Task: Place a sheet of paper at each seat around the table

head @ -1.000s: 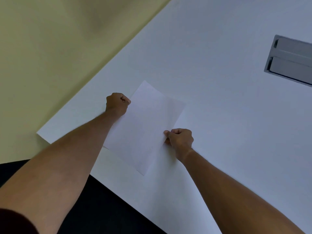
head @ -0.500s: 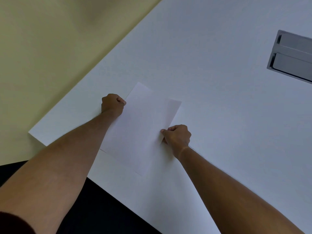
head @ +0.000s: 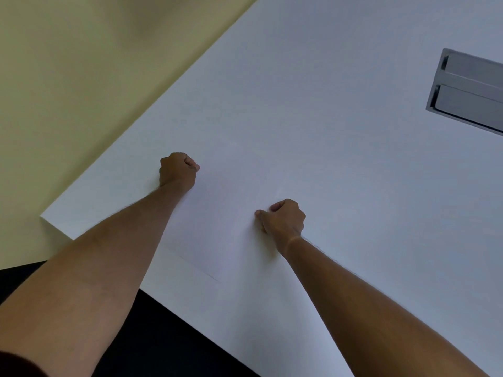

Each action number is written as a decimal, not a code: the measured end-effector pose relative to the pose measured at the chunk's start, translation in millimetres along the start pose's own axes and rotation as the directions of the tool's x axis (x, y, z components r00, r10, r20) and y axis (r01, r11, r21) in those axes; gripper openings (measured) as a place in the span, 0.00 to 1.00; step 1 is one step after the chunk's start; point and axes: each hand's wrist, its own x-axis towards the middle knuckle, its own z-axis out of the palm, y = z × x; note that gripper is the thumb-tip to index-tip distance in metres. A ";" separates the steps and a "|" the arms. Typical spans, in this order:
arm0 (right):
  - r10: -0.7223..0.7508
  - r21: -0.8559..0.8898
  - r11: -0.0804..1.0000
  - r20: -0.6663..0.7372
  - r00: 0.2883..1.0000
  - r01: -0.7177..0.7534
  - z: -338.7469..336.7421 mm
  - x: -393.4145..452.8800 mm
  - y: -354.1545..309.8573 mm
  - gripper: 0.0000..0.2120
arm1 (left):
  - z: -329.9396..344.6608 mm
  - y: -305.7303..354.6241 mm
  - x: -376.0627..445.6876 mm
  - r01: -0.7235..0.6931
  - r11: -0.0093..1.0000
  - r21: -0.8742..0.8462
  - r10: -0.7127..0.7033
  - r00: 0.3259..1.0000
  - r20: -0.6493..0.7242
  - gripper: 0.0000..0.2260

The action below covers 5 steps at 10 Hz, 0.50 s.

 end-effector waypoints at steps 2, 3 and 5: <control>-0.047 0.006 0.999 0.033 0.998 0.047 -2.9 -3.3 4.0 0.08 | -1.7 3.1 -17.6 -0.065 0.998 0.021 0.066 0.997 -0.050 0.03; -0.165 -0.084 0.982 0.043 0.985 0.168 -10.9 -9.5 6.0 0.06 | 2.5 9.9 -34.2 -0.190 0.981 0.047 0.191 0.981 -0.030 0.04; -0.499 -0.390 0.802 -0.021 0.866 0.453 -44.2 -18.5 3.2 0.17 | 12.3 28.4 -68.2 -0.542 0.809 0.227 0.543 0.837 0.065 0.20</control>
